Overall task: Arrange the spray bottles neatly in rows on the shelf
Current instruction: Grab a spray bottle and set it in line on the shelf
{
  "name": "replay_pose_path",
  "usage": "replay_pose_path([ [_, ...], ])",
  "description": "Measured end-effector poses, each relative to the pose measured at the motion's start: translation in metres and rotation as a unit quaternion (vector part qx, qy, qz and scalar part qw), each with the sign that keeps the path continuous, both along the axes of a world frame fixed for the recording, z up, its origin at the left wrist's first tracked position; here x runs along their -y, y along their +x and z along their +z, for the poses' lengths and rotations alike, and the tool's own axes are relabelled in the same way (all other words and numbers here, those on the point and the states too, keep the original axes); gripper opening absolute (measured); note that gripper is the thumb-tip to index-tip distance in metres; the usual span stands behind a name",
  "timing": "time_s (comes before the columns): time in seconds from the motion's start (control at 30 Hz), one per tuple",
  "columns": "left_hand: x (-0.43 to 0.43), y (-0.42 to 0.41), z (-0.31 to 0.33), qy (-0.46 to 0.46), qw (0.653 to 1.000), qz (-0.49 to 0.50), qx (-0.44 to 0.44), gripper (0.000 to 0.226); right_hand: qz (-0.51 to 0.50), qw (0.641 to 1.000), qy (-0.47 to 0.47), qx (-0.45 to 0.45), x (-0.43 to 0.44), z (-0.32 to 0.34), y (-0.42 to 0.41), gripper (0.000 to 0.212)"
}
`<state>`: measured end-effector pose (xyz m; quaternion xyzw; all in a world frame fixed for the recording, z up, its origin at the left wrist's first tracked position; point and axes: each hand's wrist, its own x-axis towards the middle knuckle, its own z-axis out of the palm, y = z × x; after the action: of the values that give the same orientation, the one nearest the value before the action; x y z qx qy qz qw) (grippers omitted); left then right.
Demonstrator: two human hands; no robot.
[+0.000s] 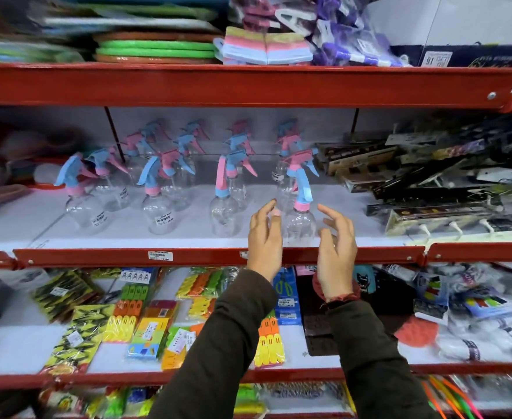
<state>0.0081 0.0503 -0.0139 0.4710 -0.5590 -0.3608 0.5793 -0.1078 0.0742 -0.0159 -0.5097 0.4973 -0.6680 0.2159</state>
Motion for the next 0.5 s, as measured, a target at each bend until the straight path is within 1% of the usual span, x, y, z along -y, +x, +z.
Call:
replay_pose_path([
  [0.07,-0.002,0.014,-0.002,-0.037,0.998,0.039,-0.022,0.039,0.010,0.999,-0.036,-0.007,-0.004,0.003,0.014,0.041],
  [0.13,0.000,0.032,-0.002,-0.055,0.994,0.084,-0.048,0.037,0.040,0.998,-0.044,-0.018,-0.001,0.003,0.033,0.039],
  [0.2,0.004,0.052,0.001,-0.066,0.987,0.137,-0.057,0.036,0.081,0.996,-0.032,-0.017,0.007,0.003,0.054,0.040],
  [0.27,0.011,0.071,0.004,-0.055,0.982,0.170,-0.054,0.037,0.124,0.992,0.000,-0.017,0.021,0.003,0.075,0.042],
  [0.33,0.025,0.087,0.009,-0.005,0.984,0.172,-0.043,0.041,0.153,0.987,0.047,-0.027,0.039,0.003,0.093,0.042],
  [0.37,0.032,0.092,0.013,0.027,0.986,0.160,-0.047,0.047,0.162,0.984,0.073,-0.030,0.048,0.006,0.101,0.041],
  [0.47,0.046,0.106,0.022,0.107,0.986,0.098,-0.078,0.076,0.186,0.972,0.137,-0.030,0.067,0.012,0.122,0.044],
  [0.5,0.049,0.108,0.023,0.117,0.987,0.073,-0.080,0.078,0.190,0.970,0.148,-0.031,0.071,0.014,0.126,0.044],
])
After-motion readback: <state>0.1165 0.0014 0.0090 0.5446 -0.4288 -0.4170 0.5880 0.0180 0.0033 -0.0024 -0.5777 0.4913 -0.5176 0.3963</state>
